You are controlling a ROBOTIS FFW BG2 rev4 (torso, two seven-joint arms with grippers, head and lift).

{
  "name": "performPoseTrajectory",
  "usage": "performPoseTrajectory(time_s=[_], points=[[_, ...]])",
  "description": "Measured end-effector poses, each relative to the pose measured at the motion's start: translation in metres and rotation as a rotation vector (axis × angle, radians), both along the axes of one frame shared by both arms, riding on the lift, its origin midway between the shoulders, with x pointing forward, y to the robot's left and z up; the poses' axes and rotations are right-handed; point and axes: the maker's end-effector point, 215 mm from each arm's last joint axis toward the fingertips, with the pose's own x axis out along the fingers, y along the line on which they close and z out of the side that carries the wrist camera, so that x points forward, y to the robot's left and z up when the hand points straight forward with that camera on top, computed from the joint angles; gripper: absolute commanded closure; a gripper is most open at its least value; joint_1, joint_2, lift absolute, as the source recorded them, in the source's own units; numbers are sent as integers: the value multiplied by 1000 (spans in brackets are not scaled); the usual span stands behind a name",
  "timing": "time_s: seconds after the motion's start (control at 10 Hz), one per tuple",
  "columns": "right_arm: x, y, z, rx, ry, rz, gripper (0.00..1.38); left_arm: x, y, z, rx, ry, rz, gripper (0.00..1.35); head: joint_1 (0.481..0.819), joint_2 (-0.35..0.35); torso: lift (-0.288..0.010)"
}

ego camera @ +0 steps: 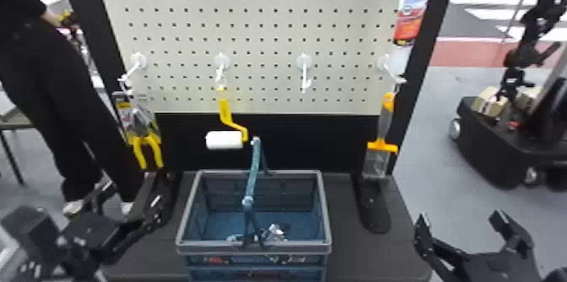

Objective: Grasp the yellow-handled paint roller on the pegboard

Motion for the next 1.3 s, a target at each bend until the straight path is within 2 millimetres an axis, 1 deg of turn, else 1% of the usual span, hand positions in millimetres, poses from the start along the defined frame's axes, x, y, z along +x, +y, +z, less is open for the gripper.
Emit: performPoseTrajectory(time_s=[0.3,0.5,0.7,1.0,1.3], points=[[6,8,10,-1,-24,28,125,50,-28,27,26,9,-195,167,549,0,-100],[11,14,16,-2,-41,49,125,77,-38,52,72,0,-257,167,549,0,-100],[12,18,20,-1,-51,62,124,97,-50,71,92,2,-325,167,549,0,-100],[16,28,27,-2,-71,89,125,121,-75,90,87,19,-424,167,549,0,-100],[22,41,30,-4,-86,131,124,138,-122,97,96,66,-573,167,549,0,-100]])
